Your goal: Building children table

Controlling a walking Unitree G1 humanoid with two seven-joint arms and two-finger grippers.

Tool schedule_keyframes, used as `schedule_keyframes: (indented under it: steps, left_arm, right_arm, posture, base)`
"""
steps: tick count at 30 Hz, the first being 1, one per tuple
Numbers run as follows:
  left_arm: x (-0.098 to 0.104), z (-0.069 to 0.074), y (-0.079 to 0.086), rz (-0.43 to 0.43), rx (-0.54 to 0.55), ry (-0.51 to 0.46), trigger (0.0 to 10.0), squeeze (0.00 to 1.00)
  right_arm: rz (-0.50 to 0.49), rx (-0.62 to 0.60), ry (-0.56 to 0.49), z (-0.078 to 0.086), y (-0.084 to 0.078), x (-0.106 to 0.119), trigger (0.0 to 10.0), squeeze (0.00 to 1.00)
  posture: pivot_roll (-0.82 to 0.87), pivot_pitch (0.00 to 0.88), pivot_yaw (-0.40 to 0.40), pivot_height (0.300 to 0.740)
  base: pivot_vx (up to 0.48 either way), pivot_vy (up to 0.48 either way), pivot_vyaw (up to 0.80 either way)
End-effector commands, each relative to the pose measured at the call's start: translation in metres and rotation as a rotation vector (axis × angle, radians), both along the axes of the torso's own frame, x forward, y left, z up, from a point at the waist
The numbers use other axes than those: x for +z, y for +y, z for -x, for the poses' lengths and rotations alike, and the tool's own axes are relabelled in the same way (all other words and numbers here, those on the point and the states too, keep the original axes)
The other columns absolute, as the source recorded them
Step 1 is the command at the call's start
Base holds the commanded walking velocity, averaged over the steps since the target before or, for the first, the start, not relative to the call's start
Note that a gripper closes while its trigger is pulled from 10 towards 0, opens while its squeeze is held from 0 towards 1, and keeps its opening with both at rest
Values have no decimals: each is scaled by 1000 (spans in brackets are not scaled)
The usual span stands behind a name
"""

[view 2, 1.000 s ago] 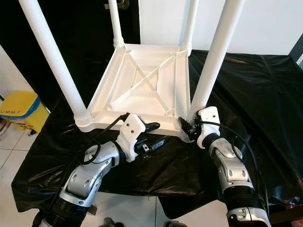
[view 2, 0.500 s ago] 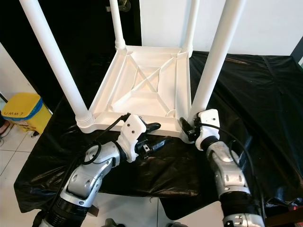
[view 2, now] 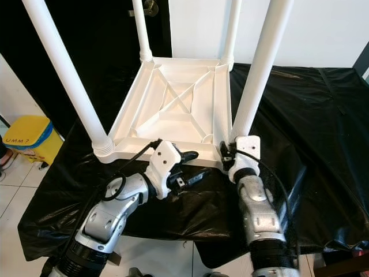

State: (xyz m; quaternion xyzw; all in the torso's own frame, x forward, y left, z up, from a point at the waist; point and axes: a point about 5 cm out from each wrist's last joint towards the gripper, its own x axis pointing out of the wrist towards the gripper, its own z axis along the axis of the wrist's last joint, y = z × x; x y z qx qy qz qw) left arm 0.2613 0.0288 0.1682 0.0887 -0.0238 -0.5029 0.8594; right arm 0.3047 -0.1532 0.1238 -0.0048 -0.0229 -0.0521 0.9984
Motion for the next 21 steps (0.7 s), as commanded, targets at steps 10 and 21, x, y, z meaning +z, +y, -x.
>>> schedule_keyframes:
  steps: [10,21]
  left_arm:
    - [-3,-1,0,3,22,3,10000,0]
    - [-5,-1,-1,-6,23,7,10000,0]
  right_arm:
    - [4,-12,43,6,12,-10,10000,0]
    - [16,62,-105,15,4,9,10000,1000]
  posture:
    - [-103,59,15,740]
    - [-113,64,15,740]
  base:
    - [0,0,0]
    - [0,0,0]
